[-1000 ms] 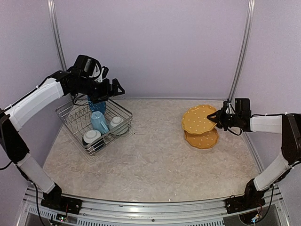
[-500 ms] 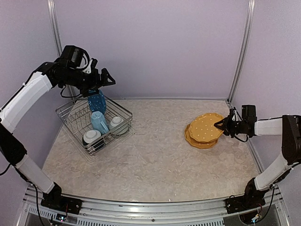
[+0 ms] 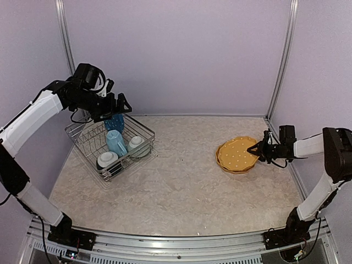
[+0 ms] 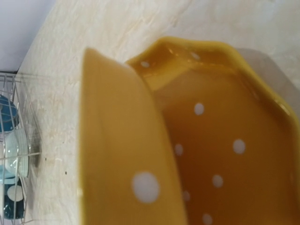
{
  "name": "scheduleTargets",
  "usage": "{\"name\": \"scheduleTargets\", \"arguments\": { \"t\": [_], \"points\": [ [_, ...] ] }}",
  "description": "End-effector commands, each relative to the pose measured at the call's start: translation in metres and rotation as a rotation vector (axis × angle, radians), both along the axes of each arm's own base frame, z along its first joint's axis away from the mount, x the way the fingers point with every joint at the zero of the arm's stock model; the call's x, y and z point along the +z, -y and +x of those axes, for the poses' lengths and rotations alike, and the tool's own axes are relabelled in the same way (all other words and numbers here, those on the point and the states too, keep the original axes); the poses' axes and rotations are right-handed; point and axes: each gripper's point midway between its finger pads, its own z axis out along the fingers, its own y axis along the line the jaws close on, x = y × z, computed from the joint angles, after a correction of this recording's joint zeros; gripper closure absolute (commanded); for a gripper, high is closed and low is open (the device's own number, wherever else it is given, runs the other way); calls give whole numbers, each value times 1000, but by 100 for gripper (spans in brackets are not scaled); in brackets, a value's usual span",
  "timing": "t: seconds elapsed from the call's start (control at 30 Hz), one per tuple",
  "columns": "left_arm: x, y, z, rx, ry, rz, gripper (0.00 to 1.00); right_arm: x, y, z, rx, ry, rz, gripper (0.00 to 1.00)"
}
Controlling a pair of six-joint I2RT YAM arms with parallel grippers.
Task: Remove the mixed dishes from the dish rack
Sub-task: Place the plate with another plate.
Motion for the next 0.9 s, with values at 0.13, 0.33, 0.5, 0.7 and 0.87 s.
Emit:
{"name": "scheduleTargets", "arguments": {
  "t": [0.13,0.33,0.5,0.7,0.87],
  "points": [
    [5,-26,1,53,76,73,1,12,-6,20,58,96,45,100],
    [-6,-34,7,88,52,112,1,7,-7,27,62,104,52,100],
    [-7,-36,8,96,47,98,1,11,-3,30,-11,124,52,100],
    [-10,-33,9,90,28,69,1,10,-3,27,-101,134,125,100],
    [-15,-35,11,101,17,83,1,7,-14,27,-95,124,100,100]
  ]
}}
